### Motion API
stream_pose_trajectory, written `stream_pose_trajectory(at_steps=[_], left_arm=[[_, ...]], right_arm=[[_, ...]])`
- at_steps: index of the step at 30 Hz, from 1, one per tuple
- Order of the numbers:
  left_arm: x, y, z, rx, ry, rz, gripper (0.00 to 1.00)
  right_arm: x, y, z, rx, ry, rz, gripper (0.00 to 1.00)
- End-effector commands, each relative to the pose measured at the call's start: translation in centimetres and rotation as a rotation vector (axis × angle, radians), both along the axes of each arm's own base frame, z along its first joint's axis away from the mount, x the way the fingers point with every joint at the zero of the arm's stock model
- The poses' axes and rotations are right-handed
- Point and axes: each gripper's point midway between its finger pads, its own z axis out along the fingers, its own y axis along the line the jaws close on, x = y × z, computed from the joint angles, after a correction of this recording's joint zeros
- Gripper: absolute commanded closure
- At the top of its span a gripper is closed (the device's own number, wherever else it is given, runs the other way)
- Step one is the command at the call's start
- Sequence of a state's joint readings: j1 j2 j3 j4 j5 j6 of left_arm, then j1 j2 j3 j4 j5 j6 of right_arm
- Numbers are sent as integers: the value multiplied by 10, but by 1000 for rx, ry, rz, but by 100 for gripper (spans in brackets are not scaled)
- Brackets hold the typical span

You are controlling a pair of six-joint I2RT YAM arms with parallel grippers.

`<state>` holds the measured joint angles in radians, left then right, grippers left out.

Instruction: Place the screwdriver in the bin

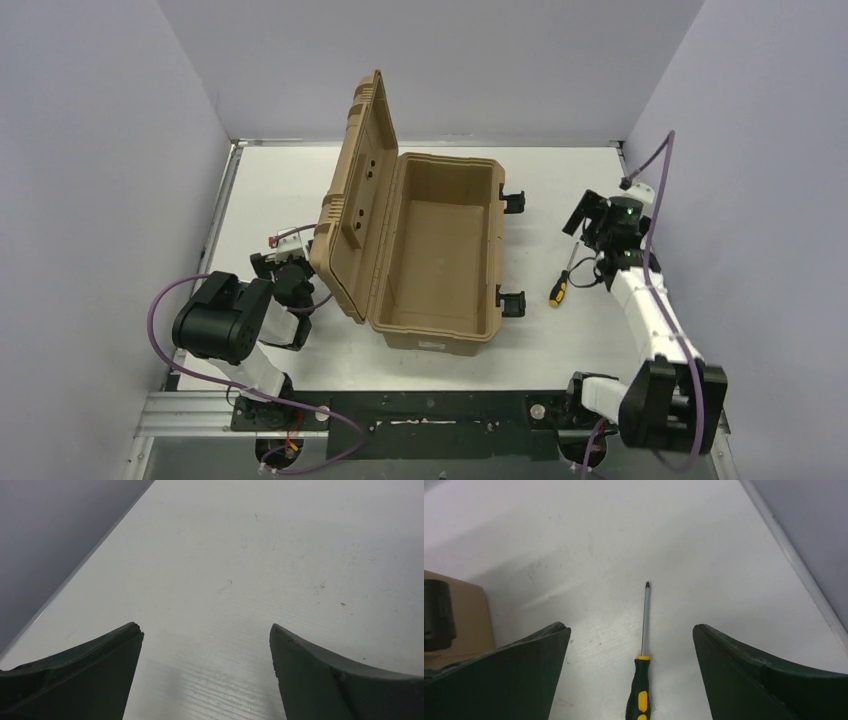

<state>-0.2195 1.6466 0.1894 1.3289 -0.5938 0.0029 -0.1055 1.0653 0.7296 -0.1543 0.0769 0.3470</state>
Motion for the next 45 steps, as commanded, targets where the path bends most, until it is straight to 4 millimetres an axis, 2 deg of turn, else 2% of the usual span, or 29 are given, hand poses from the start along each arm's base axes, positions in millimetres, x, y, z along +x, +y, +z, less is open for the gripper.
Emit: stream_pose_trajectory(at_steps=[1, 7, 12, 17, 20, 23, 25, 30, 35, 38, 42, 45], left_arm=[[5, 0, 13, -19, -58, 2, 3], [6, 0, 13, -19, -57, 2, 3], [6, 0, 13, -19, -55, 1, 3], [6, 0, 13, -20, -54, 0, 3], [6, 0, 13, -20, -53, -1, 3], [6, 0, 13, -19, -53, 0, 3], [5, 0, 12, -19, -52, -1, 3], [6, 0, 13, -20, -53, 0, 3], [6, -1, 13, -19, -53, -3, 3], [6, -1, 13, -19, -53, -2, 3], [6, 0, 13, -19, -56, 1, 3], [6, 0, 14, -21, -58, 1, 3]], right_arm=[[-18, 7, -52, 101, 374, -28, 1], [-21, 16, -97, 160, 577, -2, 9], [-28, 31, -130, 228, 680, 40, 23], [-35, 32, -146, 209, 725, 47, 47], [-41, 32, -152, 209, 748, 51, 66], [-42, 34, -150, 212, 748, 69, 85], [-39, 34, -142, 204, 736, 80, 100], [-23, 26, -96, 142, 701, 111, 100], [-13, 18, -34, 81, 686, 132, 100], [-4, 18, 12, 66, 644, 145, 100], [5, 38, 61, 80, 574, 177, 100], [17, 75, 90, 84, 523, 229, 100]])
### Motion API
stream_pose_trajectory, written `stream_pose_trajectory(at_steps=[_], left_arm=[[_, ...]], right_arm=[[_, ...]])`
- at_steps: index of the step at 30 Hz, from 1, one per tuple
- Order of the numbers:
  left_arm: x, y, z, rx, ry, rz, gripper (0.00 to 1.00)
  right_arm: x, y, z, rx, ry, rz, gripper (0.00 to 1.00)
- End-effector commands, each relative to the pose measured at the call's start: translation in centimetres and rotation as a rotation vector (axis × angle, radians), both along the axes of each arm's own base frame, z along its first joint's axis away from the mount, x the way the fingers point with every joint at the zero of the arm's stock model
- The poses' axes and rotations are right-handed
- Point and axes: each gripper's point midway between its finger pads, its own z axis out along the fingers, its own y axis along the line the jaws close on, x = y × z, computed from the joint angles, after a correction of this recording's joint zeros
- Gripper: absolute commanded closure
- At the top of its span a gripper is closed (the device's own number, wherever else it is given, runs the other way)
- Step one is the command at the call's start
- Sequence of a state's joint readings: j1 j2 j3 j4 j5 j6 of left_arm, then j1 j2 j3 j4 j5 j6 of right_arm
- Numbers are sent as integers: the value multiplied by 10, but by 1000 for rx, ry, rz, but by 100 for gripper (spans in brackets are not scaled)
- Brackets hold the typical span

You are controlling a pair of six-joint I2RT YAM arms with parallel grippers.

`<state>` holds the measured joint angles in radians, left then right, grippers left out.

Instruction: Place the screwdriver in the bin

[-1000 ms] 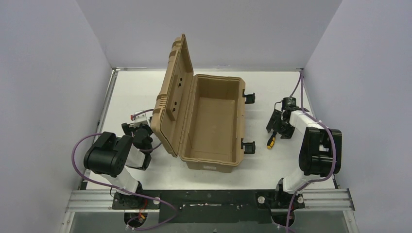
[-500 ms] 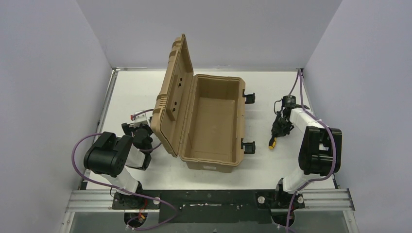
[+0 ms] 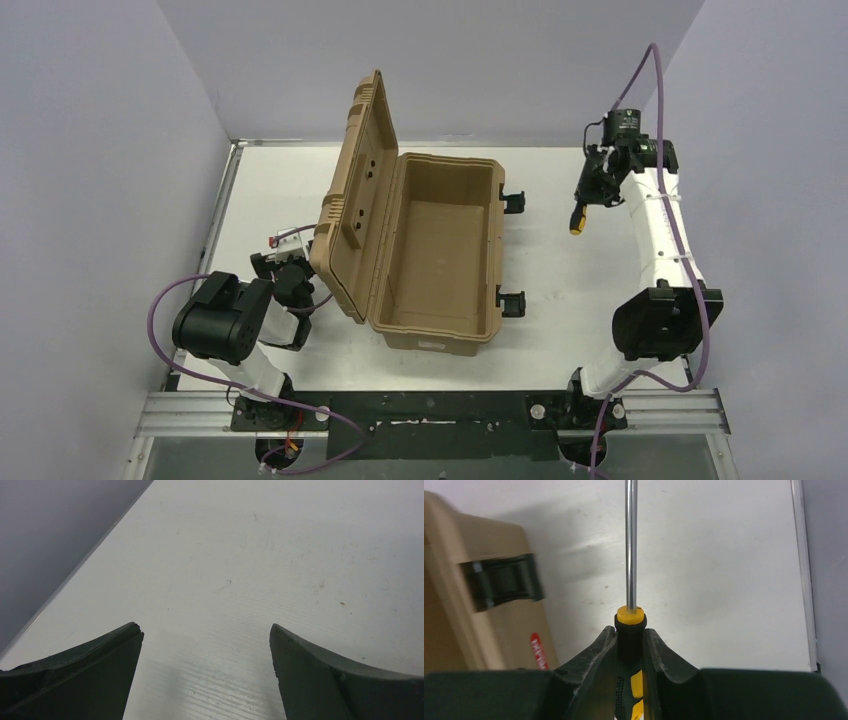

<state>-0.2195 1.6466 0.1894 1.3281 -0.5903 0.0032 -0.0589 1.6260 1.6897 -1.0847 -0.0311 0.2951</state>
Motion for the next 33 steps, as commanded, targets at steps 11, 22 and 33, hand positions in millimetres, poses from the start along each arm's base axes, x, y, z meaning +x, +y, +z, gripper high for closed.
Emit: stream_pose_trajectory(at_steps=[11, 22, 33], left_arm=[[5, 0, 13, -20, -56, 3, 3], [5, -1, 13, -22, -54, 2, 3], [6, -1, 13, -20, -53, 1, 3]], right_arm=[[8, 260, 71, 175, -136, 417, 100], [-8, 323, -73, 116, 24, 599, 100], [-24, 310, -169, 65, 75, 604, 100]])
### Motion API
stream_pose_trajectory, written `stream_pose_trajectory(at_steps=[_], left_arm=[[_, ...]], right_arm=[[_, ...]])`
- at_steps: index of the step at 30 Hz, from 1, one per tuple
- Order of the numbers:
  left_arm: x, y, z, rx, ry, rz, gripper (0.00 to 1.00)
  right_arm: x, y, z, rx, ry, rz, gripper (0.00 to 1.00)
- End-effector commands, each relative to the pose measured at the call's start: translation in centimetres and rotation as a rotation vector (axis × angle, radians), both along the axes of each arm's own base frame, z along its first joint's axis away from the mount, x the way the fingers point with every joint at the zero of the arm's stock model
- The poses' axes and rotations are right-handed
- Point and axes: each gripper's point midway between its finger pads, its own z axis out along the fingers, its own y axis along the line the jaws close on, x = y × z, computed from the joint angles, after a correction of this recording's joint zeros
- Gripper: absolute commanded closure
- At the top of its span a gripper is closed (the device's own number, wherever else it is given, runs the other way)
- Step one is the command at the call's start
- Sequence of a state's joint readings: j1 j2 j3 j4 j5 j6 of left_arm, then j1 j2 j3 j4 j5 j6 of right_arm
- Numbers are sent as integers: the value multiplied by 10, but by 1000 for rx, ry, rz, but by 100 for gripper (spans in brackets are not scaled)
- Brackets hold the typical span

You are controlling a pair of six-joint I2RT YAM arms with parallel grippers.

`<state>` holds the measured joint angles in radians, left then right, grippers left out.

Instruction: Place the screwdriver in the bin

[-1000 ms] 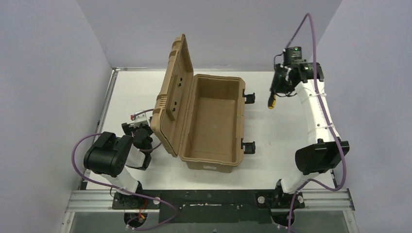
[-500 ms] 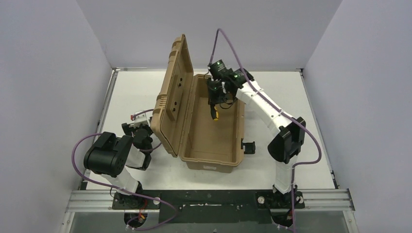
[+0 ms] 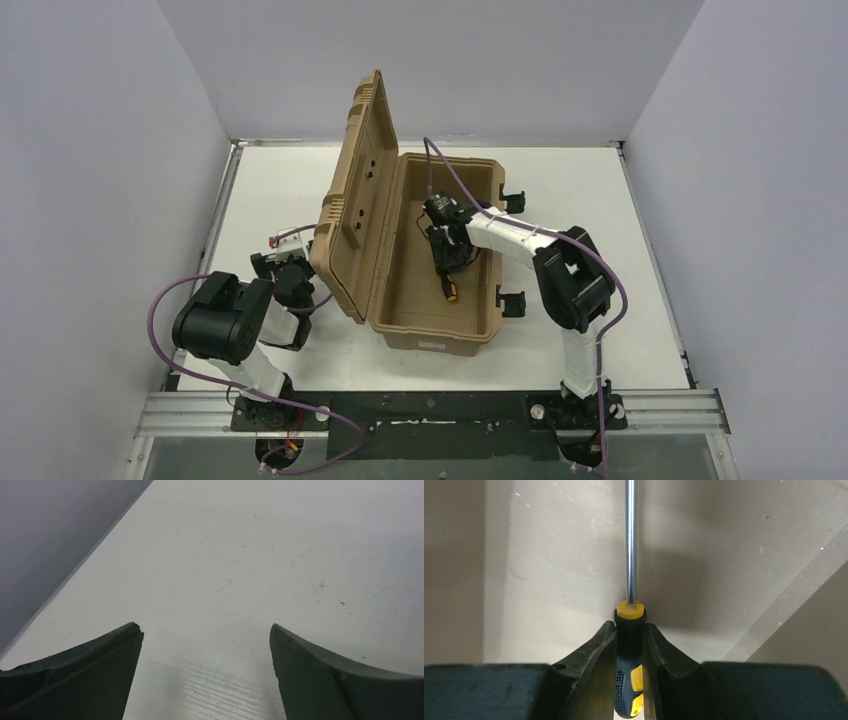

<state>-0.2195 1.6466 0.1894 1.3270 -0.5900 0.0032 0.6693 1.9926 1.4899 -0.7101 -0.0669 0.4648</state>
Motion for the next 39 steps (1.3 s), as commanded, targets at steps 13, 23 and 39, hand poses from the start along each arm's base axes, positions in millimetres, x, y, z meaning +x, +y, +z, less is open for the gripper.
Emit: stream_pose_trajectory(at_steps=[13, 23, 39], left_arm=[[6, 0, 13, -21, -54, 2, 3], [6, 0, 13, -21, -55, 2, 3], [5, 0, 14, -21, -55, 2, 3]], right_arm=[[34, 4, 28, 5, -158, -54, 43], [63, 11, 128, 124, -357, 16, 1], [94, -164, 218, 17, -925, -254, 0]])
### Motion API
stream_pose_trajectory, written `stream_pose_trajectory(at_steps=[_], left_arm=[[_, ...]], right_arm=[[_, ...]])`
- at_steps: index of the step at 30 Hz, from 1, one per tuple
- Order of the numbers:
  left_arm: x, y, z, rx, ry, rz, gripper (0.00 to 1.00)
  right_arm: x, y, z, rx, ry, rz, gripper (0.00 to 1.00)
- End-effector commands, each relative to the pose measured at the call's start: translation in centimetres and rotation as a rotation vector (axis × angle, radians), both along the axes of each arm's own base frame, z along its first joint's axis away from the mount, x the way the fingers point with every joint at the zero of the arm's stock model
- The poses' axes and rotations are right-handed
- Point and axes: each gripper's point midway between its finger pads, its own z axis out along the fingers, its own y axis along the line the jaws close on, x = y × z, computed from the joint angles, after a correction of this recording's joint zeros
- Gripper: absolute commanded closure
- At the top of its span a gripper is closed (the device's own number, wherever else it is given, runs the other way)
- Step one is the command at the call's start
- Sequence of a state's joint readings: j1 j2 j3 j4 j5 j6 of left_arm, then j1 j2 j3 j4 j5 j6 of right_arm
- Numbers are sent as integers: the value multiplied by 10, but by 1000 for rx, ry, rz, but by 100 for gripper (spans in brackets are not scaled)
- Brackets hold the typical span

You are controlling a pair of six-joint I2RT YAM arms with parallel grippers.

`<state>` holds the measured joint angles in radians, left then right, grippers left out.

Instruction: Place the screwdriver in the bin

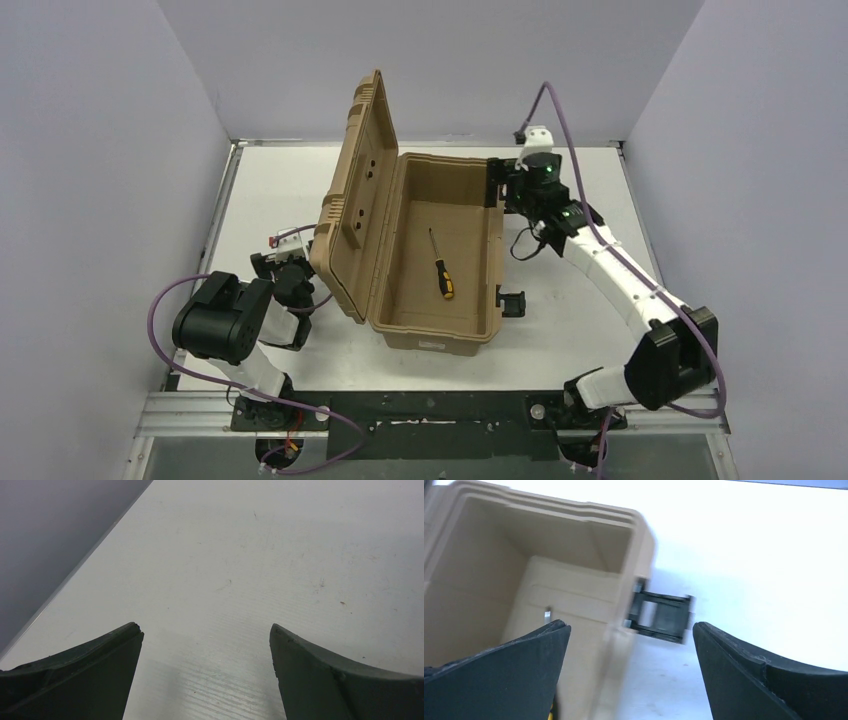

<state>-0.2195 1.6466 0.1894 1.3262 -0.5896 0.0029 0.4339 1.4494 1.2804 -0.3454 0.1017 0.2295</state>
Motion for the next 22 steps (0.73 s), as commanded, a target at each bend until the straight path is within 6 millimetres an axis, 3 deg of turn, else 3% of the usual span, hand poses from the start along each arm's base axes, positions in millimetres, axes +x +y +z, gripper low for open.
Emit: stream_pose_trajectory(at_steps=[1, 3, 6, 10, 11, 15, 19, 22], left_arm=[[5, 0, 14, -21, -56, 3, 3], [5, 0, 13, -21, -54, 3, 3], [5, 0, 13, -28, -56, 3, 3], [7, 0, 13, -33, -54, 1, 3], [6, 0, 13, -32, -53, 1, 3], [7, 0, 13, -34, -53, -1, 3], [7, 0, 12, -35, -49, -1, 3], [7, 0, 12, -35, -47, -1, 3]], right_arm=[[11, -65, 30, -44, -244, -164, 0], [6, -93, 23, -24, -298, -205, 0], [-5, -128, -3, 6, -330, -246, 0], [-25, -157, -46, -6, -321, -281, 0], [-33, -163, -68, -14, -312, -271, 0], [-48, -157, -109, -1, -266, -216, 0], [-54, -157, -121, 12, -257, -222, 0], [-54, -158, -118, 18, -267, -228, 0]])
